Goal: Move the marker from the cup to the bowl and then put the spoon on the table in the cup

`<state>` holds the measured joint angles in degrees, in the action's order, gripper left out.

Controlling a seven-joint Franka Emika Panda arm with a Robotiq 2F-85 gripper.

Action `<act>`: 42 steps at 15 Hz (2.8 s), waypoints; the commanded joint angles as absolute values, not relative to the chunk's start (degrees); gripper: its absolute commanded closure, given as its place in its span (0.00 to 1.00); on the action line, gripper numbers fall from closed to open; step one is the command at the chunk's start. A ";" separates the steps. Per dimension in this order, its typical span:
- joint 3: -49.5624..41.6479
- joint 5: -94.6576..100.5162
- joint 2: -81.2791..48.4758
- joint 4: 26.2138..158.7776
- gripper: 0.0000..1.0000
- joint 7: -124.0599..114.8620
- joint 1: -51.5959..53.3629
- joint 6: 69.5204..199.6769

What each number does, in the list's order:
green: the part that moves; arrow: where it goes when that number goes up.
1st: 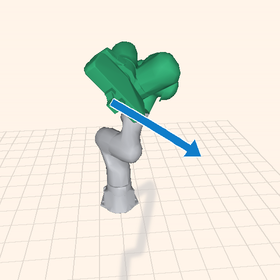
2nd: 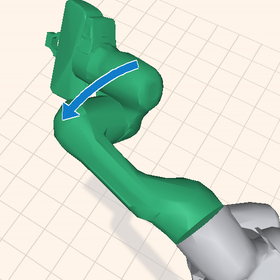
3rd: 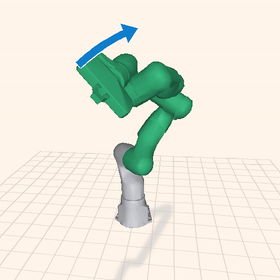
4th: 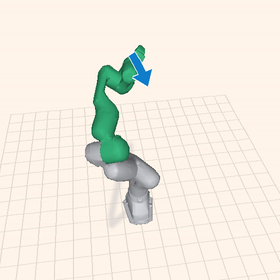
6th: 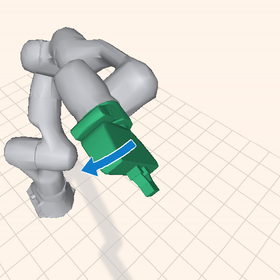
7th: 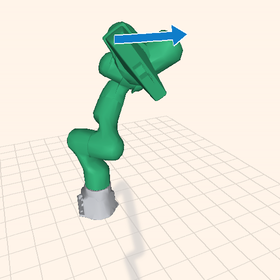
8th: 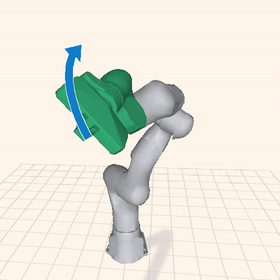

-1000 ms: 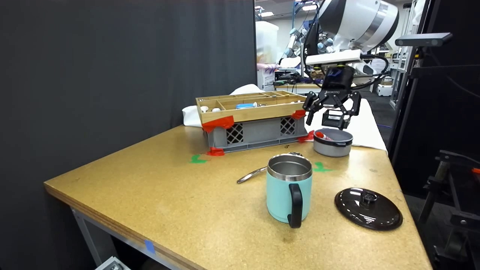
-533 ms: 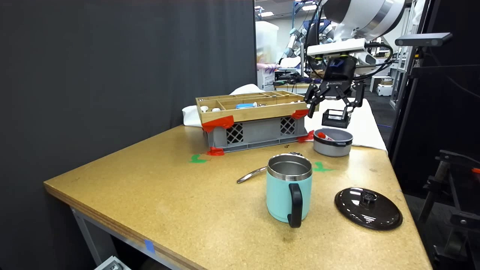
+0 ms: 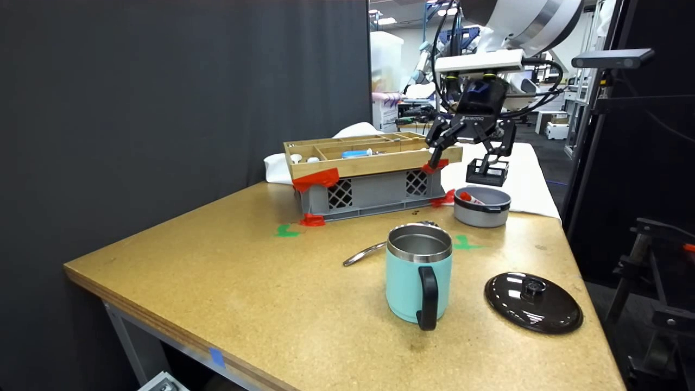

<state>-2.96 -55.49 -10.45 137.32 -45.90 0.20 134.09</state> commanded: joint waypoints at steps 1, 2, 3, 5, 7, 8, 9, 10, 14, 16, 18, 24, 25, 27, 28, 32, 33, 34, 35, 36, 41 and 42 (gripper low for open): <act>-1.20 -61.83 -12.80 135.41 0.00 -40.64 0.57 137.29; -0.85 -63.10 -13.77 134.78 0.00 -39.64 0.83 137.86; -0.46 -63.95 -15.09 134.04 0.00 -39.01 1.28 138.80; 0.24 -64.88 -18.22 132.31 0.00 -38.20 2.52 141.60; 0.72 -65.10 -21.73 129.90 0.00 -37.92 3.55 143.94; 0.87 -65.22 -23.45 128.52 0.00 -38.01 3.97 145.04; 1.05 -65.46 -25.01 127.13 0.00 -38.00 4.21 145.77; 1.17 -65.65 -26.35 125.81 0.00 -38.14 4.44 146.59; 1.34 -65.93 -30.78 121.15 0.00 -38.73 5.05 149.20; 1.10 -64.68 -32.02 119.84 0.00 -39.81 5.46 149.28; 0.86 -63.83 -31.39 120.72 0.00 -39.80 5.31 148.09; 0.88 -63.82 -31.89 120.19 0.00 -39.82 5.43 148.26; 0.88 -63.82 -31.89 120.19 0.00 -39.82 5.43 148.26; 1.02 -65.25 -33.19 119.48 0.00 -41.34 5.93 150.51; 1.13 -65.63 -33.65 119.24 0.00 -41.80 5.87 150.79; 1.43 -68.37 -36.61 117.71 0.00 -44.04 6.16 154.41; 1.40 -68.57 -37.29 117.27 0.00 -44.50 6.15 154.32; 1.48 -69.08 -37.98 116.92 0.00 -45.09 6.29 154.81; 1.49 -69.24 -38.60 116.53 0.00 -45.71 6.40 154.85; 1.53 -69.26 -39.07 116.29 0.00 -46.40 6.57 154.77; 1.91 -70.23 -40.18 115.58 0.42 -48.14 7.08 155.41; 1.94 -70.48 -40.07 115.63 0.49 -48.31 7.18 155.47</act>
